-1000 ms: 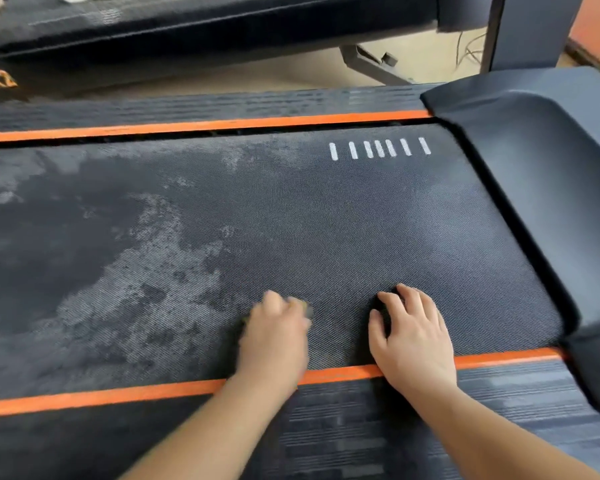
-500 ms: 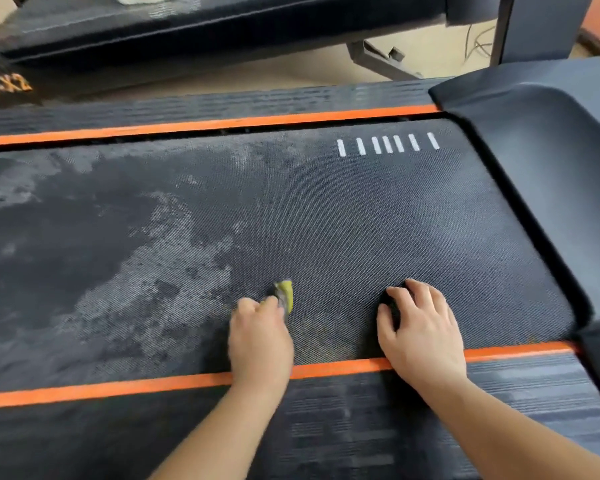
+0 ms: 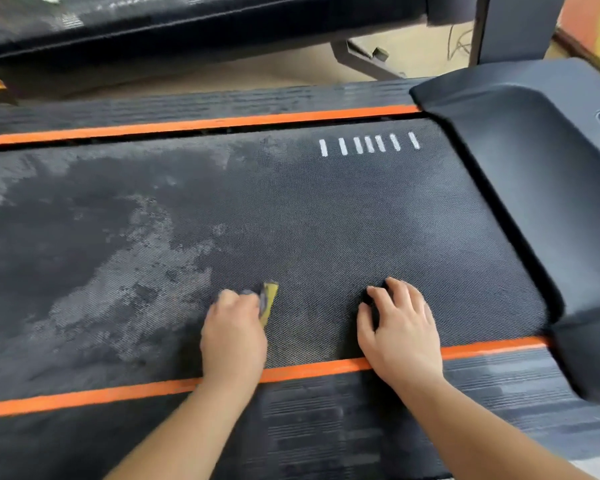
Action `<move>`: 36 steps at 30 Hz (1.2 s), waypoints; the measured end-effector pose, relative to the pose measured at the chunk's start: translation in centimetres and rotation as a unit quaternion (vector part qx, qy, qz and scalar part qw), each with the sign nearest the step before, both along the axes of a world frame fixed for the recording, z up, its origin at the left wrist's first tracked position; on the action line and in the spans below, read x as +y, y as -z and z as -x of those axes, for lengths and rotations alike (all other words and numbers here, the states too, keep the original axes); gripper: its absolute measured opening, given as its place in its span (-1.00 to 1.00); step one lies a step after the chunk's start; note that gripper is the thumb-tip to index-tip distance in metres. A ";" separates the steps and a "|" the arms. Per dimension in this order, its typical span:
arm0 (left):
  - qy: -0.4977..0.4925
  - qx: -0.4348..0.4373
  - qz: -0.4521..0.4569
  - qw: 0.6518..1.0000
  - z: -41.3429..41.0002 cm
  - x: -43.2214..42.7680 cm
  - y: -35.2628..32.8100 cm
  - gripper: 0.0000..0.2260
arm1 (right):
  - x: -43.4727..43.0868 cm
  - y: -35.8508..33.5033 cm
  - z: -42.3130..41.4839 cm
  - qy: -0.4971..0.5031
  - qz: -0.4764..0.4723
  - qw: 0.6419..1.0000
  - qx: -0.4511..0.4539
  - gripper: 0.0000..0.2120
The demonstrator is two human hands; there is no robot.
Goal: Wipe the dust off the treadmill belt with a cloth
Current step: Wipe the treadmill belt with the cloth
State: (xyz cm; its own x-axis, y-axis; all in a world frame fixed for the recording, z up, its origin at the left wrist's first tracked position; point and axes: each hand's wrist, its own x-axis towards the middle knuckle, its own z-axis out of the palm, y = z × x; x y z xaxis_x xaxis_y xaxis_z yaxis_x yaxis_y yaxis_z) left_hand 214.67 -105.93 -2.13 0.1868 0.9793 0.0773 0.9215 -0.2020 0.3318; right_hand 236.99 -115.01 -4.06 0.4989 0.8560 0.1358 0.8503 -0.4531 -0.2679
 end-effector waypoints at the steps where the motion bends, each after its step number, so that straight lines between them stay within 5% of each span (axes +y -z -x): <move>1: 0.027 -0.004 0.005 1.000 -2.2 -1.5 -0.2 -0.92 | 0.0 0.0 0.0 0.001 0.000 1.000 0.001 -0.65; 5: 0.131 -0.107 0.036 0.985 -7.4 -5.1 -0.4 -0.96 | 0.0 0.0 0.0 0.008 -0.008 1.000 0.006 -0.62; 10: 0.249 -0.092 0.084 0.960 -2.3 -0.7 -0.3 -0.84 | -0.1 0.1 0.0 0.004 -0.014 1.000 0.003 -0.63; 14: 0.063 0.024 -0.009 0.998 4.3 3.9 -0.5 -0.86 | 0.0 0.1 0.0 0.004 -0.014 1.000 0.003 -0.63; 17: -0.040 0.017 -0.007 0.999 2.8 2.0 -1.2 -0.87 | -0.1 0.1 0.0 0.002 -0.008 1.000 -0.001 -0.61; 22: 0.014 -0.028 0.069 0.997 -4.8 -4.5 -0.5 -0.95 | 0.1 0.3 -0.1 0.000 -0.004 1.000 0.003 -0.61; 27: 0.125 -0.067 0.014 0.990 -0.4 -0.9 -1.1 -0.96 | -0.1 0.2 -0.1 0.000 -0.008 1.000 0.002 -0.61; 31: -0.014 -0.077 -0.069 0.995 5.0 3.6 -1.0 -0.91 | 0.0 0.1 0.0 0.000 0.002 1.000 -0.004 -0.61; 36: -0.022 -0.025 0.007 0.999 2.8 2.3 0.9 -0.85 | -0.1 0.2 0.0 -0.002 0.005 1.000 -0.005 -0.60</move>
